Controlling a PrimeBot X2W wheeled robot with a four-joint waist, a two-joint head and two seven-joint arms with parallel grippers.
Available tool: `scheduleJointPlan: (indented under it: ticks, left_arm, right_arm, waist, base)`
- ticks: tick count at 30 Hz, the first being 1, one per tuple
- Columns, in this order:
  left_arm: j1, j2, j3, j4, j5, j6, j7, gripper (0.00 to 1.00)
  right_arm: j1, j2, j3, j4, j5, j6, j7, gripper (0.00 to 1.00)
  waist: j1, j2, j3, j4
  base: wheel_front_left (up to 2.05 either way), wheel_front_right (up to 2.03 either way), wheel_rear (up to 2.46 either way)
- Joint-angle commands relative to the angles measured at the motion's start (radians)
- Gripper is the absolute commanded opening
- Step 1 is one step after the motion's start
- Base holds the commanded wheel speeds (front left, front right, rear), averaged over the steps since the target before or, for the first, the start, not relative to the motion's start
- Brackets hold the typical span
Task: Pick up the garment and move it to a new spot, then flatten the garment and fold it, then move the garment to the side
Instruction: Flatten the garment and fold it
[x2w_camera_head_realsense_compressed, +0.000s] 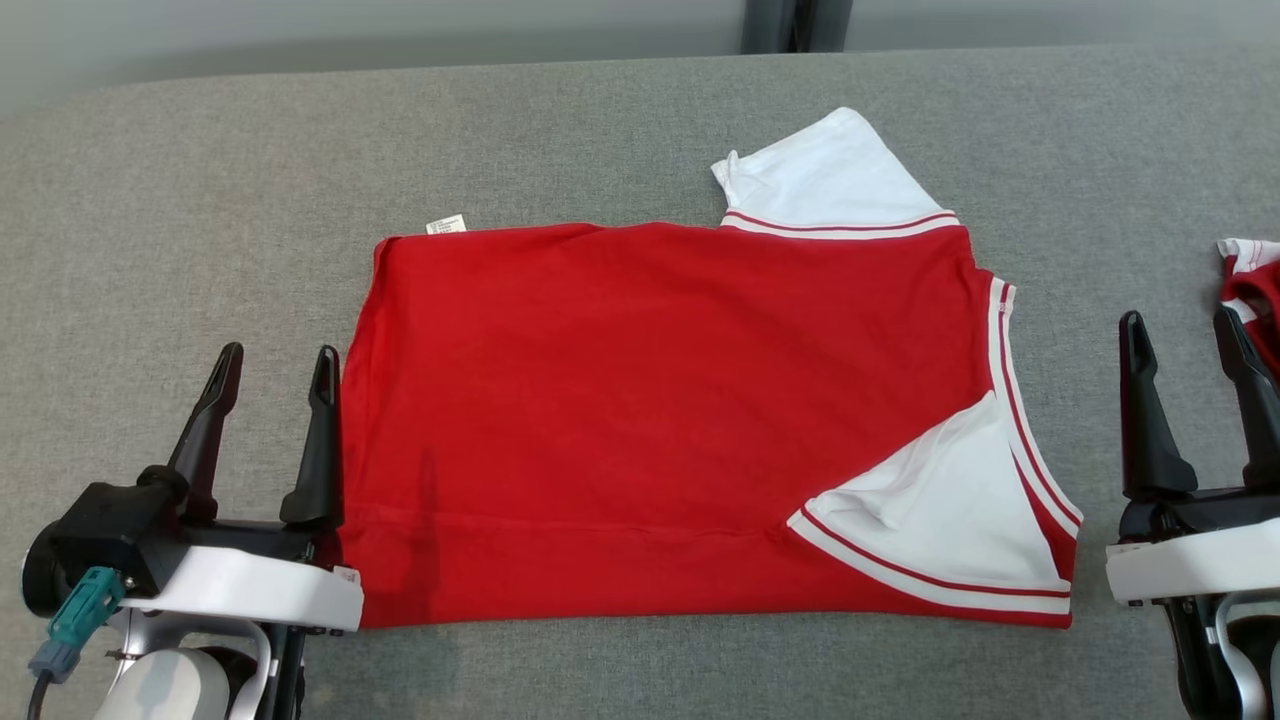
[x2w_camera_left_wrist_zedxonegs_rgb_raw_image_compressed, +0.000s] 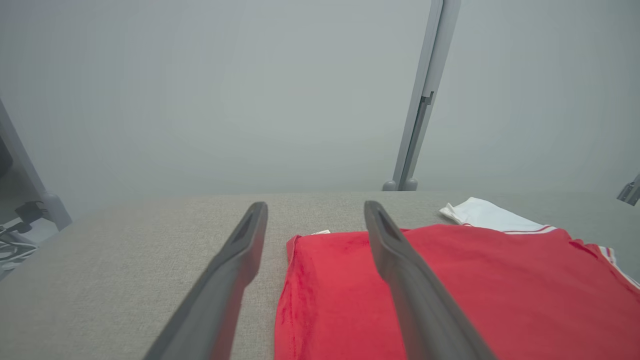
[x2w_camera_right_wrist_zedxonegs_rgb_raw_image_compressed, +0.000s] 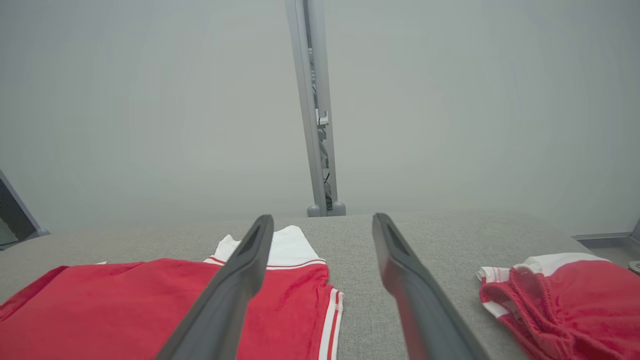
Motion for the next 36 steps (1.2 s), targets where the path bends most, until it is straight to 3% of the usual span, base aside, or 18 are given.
scheduleJointPlan:
  ticks: [1, 11, 16, 25, 36]
  left_arm:
    - [-0.016, 0.007, 0.002, 0.005, 0.005, 0.007, -0.003, 1.0]
    - [-0.067, 0.011, -0.005, 0.013, 0.014, 0.002, 0.003, 1.0]
    - [-0.238, 0.025, -0.038, 0.094, 0.008, -0.076, 0.046, 1.0]
    - [-0.506, 0.041, -0.039, 0.46, -0.122, -0.24, 0.211, 1.0]
    - [-0.616, 0.06, -0.034, 0.68, -0.184, -0.302, 0.299, 1.0]
  right_arm:
    - [-0.012, -0.007, 0.001, 0.0, -0.005, 0.0, 0.003, 1.0]
    - [-0.044, -0.011, 0.017, 0.017, 0.005, 0.0, 0.008, 1.0]
    - [-0.083, -0.011, 0.038, 0.017, 0.015, 0.0, 0.005, 1.0]
    - [-0.158, -0.002, 0.099, 0.064, 0.046, 0.0, -0.033, 1.0]
    - [-0.199, 0.003, 0.121, 0.124, 0.062, 0.0, -0.072, 1.0]
  waist:
    - [0.0, 0.0, -0.001, 0.002]
    - [0.0, 0.0, 0.028, 0.013]
    - [0.0, 0.0, 0.092, -0.006]
    - [0.0, 0.0, 0.205, -0.084]
    - [0.0, 0.0, 0.242, -0.108]
  base:
    - [0.0, 0.0, 0.0]
    - [0.0, 0.0, 0.0]
    - [0.0, 0.0, 0.0]
    - [0.0, 0.0, 0.0]
    - [0.0, 0.0, 0.0]
